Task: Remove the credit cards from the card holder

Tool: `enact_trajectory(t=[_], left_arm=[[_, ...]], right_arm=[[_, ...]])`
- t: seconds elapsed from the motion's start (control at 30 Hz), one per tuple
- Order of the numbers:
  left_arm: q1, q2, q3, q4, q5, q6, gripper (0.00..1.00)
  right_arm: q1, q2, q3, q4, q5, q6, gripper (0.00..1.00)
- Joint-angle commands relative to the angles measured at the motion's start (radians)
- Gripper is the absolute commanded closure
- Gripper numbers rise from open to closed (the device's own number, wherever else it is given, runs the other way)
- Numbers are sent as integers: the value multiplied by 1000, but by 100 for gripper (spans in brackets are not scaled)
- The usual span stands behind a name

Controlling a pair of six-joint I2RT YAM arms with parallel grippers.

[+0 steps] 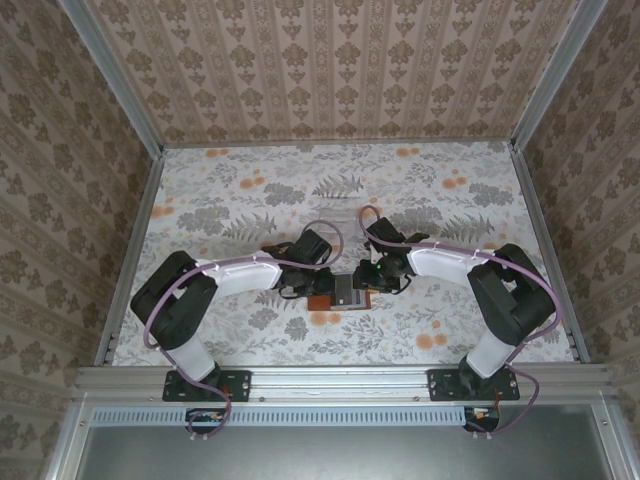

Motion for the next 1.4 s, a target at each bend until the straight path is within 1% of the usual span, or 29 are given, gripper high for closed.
enact_trajectory(t=[0.0, 0.17, 0.3, 0.4, 0.57, 0.67, 0.83, 1.0, 1.13, 1.37], left_arm=[[0, -39, 5, -37, -28, 24, 78], [2, -58, -15, 8, -11, 2, 75], [19, -77, -59, 102, 36, -31, 73], [34, -81, -96, 188, 83, -61, 73], [50, -69, -136, 296, 149, -97, 70], [53, -57, -142, 299, 150, -99, 70], [53, -35, -145, 291, 150, -94, 70], [53, 0, -145, 317, 174, -97, 70], [53, 20, -146, 331, 184, -100, 71], [54, 24, -145, 344, 192, -95, 78]], right_arm=[[2, 5, 15, -63, 34, -5, 68], [2, -26, 19, -86, 60, -6, 70], [2, -64, 25, -98, 70, -2, 67], [2, -81, 28, -93, 57, 2, 66], [4, -74, 25, -43, -15, 15, 65], [6, -49, 31, -36, -29, 17, 63], [10, -10, 33, -25, -35, 11, 63], [12, 18, 31, -13, -49, 9, 63], [13, 24, 32, -15, -44, 8, 64], [13, 32, 31, -25, -33, 3, 65]])
